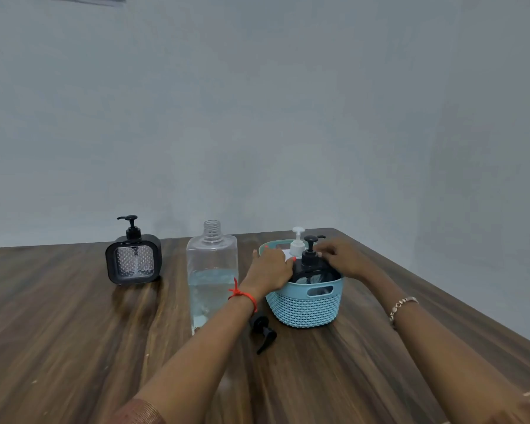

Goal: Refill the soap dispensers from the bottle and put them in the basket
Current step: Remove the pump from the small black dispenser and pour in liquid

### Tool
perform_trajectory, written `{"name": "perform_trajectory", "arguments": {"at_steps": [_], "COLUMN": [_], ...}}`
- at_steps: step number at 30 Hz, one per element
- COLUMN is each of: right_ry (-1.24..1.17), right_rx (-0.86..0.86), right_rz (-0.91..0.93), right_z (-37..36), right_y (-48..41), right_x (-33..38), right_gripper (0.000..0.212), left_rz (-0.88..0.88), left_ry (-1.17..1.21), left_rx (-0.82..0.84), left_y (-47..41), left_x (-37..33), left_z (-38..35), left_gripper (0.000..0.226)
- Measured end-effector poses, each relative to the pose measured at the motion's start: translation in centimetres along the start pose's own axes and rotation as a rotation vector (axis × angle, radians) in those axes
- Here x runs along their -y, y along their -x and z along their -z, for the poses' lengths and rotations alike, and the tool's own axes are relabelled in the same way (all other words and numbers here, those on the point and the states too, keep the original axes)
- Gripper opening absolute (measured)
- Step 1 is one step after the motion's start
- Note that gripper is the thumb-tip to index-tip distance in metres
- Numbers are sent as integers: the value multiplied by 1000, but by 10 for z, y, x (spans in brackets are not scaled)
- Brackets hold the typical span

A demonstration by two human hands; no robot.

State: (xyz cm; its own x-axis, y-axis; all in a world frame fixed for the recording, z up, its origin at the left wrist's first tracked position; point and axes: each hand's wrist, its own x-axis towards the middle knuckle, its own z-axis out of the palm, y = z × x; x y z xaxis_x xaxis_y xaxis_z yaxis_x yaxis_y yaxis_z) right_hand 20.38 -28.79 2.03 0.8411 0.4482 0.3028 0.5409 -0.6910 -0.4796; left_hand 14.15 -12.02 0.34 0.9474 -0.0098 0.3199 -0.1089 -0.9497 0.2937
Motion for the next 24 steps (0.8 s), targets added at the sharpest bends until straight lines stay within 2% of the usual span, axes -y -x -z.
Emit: {"name": "perform_trajectory", "arguments": {"at_steps": [2,7,9,11,15,18,21,24], "right_ry": [-72,-306,-406,-478,-578,-590,-580,-572], "right_rx": [-108,-688,-842,-922,-933,-875,-779,-651], "right_rz": [-63,-178,-148,-65,184,352,457,447], "right_z": [1,21,30,37,35,18,-14,-53], "right_y": [3,15,21,26,37,42,43,35], "right_x": [4,34,60,94,171,227,272,299], "right_gripper": [25,33,35,33,26,24,23,25], "left_rz": [-35,-129,-188,-243,-343,-343,-243,-90], "left_ry": [46,238,299,342,436,450,436,407], "left_rx": [-17,-127,-200,-305,-607,-792,-888,-881], "left_y": [6,27,37,48,77,101,122,136], "left_x": [-1,-9,-14,-17,-4,25,64,109], "left_z": [4,36,57,80,127,153,165,165], "left_gripper": [44,39,38,36,30,24,25,29]}}
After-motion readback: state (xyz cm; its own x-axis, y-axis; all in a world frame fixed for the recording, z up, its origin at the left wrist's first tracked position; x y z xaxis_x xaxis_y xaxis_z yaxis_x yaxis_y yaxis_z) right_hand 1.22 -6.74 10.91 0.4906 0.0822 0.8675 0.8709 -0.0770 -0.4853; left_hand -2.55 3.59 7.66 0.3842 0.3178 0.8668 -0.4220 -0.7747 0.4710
